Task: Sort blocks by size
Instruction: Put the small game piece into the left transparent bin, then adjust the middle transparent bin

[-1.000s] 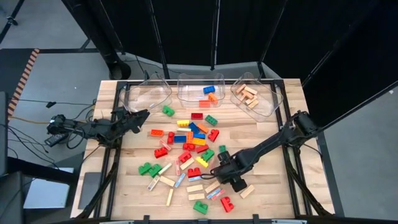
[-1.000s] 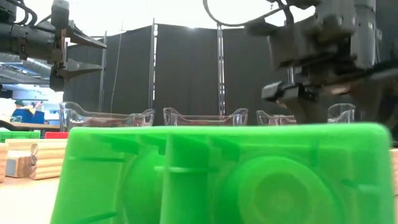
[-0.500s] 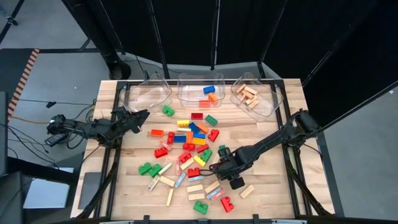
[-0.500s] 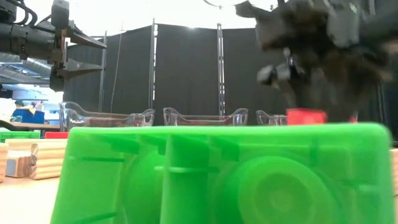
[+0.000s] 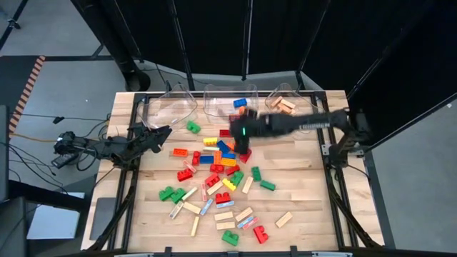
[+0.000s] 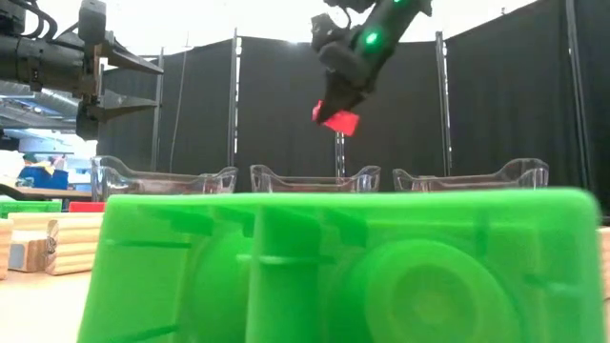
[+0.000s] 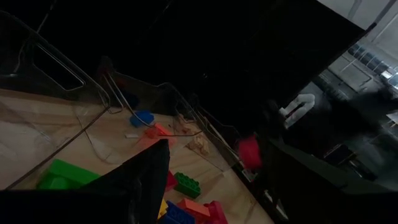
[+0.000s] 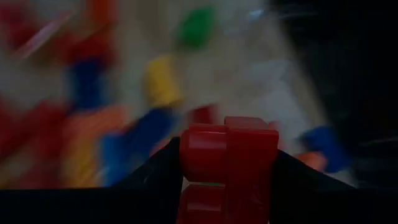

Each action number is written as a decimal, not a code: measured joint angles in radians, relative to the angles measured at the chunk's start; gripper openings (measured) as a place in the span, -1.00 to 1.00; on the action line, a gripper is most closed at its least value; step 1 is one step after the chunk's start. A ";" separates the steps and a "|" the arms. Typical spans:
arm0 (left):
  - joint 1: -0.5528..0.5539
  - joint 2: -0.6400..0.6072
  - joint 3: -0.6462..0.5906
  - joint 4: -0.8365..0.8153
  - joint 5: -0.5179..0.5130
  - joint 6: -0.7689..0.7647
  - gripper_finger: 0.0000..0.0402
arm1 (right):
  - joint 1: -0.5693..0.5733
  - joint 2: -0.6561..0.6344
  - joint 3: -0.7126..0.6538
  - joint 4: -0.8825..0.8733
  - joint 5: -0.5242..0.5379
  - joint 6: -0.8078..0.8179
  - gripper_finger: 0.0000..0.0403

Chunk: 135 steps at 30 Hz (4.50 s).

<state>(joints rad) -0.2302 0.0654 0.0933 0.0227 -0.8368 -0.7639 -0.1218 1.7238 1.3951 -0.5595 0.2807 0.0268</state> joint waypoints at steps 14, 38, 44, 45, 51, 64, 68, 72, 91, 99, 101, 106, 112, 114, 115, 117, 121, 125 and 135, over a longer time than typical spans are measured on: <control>0.000 0.000 0.000 -0.003 0.008 0.000 0.34 | -0.149 0.366 0.544 0.208 -0.158 -0.080 -0.12; 0.000 0.000 0.000 -0.001 0.030 0.000 0.34 | -0.184 0.811 0.927 0.452 -0.245 0.052 0.44; 0.000 0.000 0.000 -0.008 0.030 0.000 0.34 | -0.200 0.765 0.926 0.403 -0.245 0.093 0.68; 0.000 0.000 0.000 -0.013 0.030 0.000 0.34 | -0.200 0.746 0.926 0.382 -0.245 0.088 0.67; 0.000 0.000 0.000 -0.037 0.030 0.000 0.34 | -0.153 0.657 0.929 0.172 -0.270 0.001 0.49; 0.000 0.000 0.000 -0.045 0.030 0.000 0.34 | -0.070 0.647 0.658 0.211 -0.204 0.067 0.30; 0.000 0.000 0.000 -0.051 0.030 0.000 0.34 | -0.074 0.648 0.580 0.330 -0.123 0.057 0.30; 0.000 0.000 0.000 -0.058 0.030 0.000 0.34 | -0.079 0.645 0.531 0.421 -0.101 0.048 0.30; 0.000 0.000 0.000 -0.060 0.030 0.000 0.34 | -0.108 0.647 0.430 0.497 -0.145 0.075 0.23; 0.000 0.000 0.000 -0.062 0.030 0.000 0.34 | -0.072 0.647 0.446 0.489 -0.134 0.040 0.22; 0.000 0.000 0.000 -0.063 0.030 0.000 0.34 | -0.057 0.647 0.485 0.484 -0.115 0.003 0.20; 0.000 0.000 0.000 -0.068 0.030 0.000 0.34 | -0.022 0.643 0.620 0.421 -0.093 -0.030 0.17; 0.000 0.000 0.000 -0.077 0.029 0.000 0.34 | 0.033 0.675 0.578 0.453 0.058 -0.072 0.15; 0.000 0.000 0.000 -0.082 0.029 0.000 0.34 | 0.024 0.706 0.553 0.459 0.072 -0.074 0.14; 0.000 0.000 0.000 -0.085 0.029 0.000 0.34 | 0.017 0.725 0.553 0.501 0.067 -0.072 0.14; 0.000 0.001 0.000 -0.093 0.029 0.000 0.34 | 0.006 0.738 0.551 0.501 0.070 -0.076 0.14; 0.000 0.009 0.000 -0.100 0.028 0.000 0.34 | -0.010 0.743 0.556 0.537 0.076 -0.079 0.13; -0.001 0.014 0.000 -0.107 0.030 0.000 0.34 | -0.035 0.745 0.555 0.536 0.013 -0.012 0.12; -0.001 0.014 0.000 -0.106 0.030 0.000 0.34 | -0.047 0.784 0.558 0.539 -0.035 0.021 0.08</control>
<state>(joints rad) -0.2310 0.0795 0.0929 -0.0837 -0.8066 -0.7639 -0.1692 2.5075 1.9535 -0.0203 0.2459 0.0482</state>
